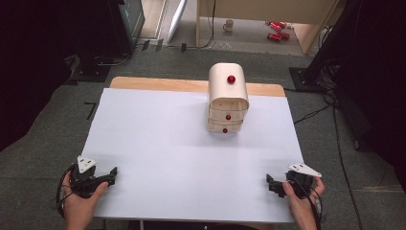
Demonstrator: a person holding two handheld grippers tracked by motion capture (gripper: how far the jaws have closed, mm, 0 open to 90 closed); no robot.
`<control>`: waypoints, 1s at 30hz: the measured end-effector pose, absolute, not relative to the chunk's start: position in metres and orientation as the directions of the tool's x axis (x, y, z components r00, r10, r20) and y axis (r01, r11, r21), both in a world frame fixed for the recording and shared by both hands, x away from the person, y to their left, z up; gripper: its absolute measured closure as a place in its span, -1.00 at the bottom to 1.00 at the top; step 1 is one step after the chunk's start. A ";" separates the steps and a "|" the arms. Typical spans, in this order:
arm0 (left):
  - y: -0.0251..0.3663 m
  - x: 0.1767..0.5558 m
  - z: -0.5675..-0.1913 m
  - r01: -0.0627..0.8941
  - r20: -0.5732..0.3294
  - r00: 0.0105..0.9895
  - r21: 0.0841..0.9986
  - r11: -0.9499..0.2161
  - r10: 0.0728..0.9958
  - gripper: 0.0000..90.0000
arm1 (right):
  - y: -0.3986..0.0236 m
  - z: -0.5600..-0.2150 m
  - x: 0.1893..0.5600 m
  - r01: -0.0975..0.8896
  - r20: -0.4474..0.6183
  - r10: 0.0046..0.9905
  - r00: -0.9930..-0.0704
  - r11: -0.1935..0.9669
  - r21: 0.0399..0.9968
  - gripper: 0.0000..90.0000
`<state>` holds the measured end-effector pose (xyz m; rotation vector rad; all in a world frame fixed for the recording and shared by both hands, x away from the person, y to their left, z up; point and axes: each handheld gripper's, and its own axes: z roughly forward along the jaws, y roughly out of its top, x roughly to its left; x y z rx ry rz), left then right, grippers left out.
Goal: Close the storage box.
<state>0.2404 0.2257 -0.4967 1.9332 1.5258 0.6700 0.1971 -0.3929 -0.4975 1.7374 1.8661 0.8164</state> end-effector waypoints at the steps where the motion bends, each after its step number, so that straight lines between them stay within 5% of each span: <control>1: 0.226 0.240 -0.497 0.683 0.032 0.219 0.709 -0.177 0.975 -0.79 | -0.397 -0.498 0.194 0.721 0.060 0.994 -0.089 0.023 0.692 -1.00; 30: 0.226 0.241 -0.497 0.685 0.028 0.217 0.708 -0.172 0.976 -0.79 | -0.406 -0.505 0.178 0.685 0.013 0.992 -0.124 0.076 0.725 -1.00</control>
